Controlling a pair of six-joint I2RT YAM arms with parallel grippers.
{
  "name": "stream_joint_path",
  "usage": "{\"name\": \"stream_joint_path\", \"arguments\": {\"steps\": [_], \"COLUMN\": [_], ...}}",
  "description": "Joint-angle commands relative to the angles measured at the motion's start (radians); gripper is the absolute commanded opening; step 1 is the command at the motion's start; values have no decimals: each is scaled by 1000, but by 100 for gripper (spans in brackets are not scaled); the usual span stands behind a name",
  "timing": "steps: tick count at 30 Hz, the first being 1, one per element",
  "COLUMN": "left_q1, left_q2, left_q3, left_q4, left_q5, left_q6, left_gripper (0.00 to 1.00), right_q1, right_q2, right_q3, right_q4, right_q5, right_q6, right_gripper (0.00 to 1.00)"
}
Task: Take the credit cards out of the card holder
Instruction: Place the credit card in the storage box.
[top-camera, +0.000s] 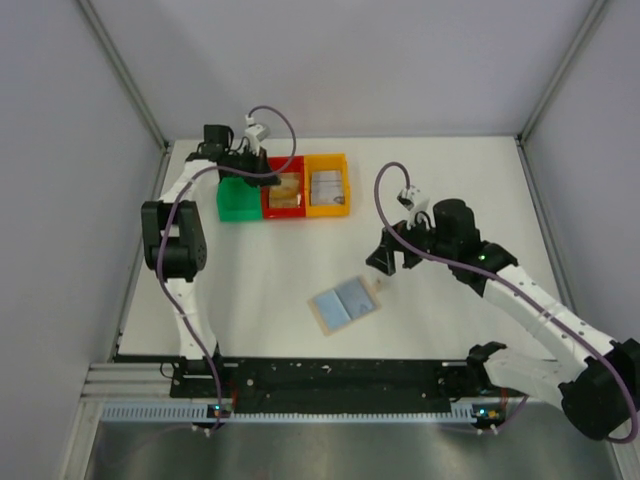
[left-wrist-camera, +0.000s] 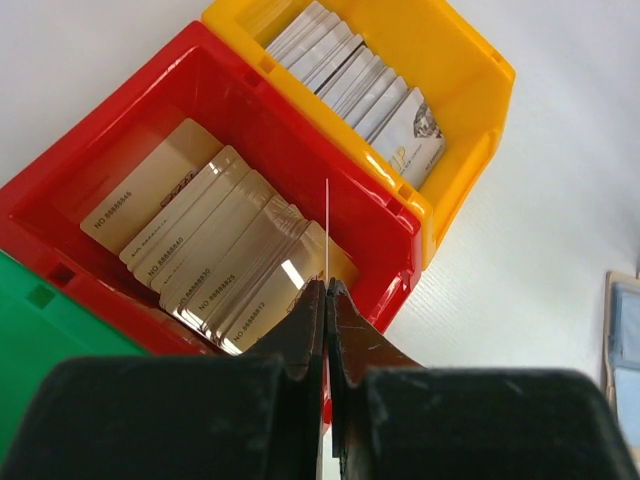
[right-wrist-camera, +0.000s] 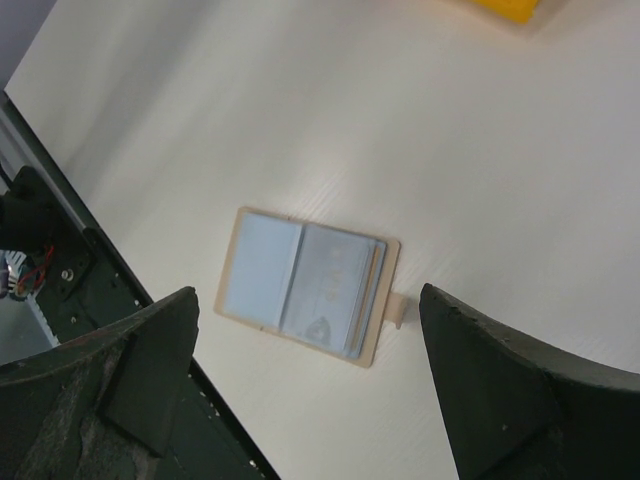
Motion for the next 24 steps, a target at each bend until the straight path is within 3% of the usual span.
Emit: {"name": "stream_joint_path", "arguments": {"steps": [1,14,19,24], "left_q1": [-5,-20,-20,-26], "left_q2": [27,87,59,6], "left_q3": [38,55,55,53], "left_q4": [-25,-109,-126,-124], "left_q5": [39,-11,-122,-208], "left_q6": [-9,14,18,20], "left_gripper": [0,0,30,48], "right_q1": [-9,-15,-15,-16], "right_q2": [14,18,16,18], "right_q3": [45,47,48,48], "right_q4": [30,30,30,30], "right_q5": [1,-3,-7,-13], "right_q6": [-22,-27,-27,-28], "right_gripper": [90,91,91,91]}}
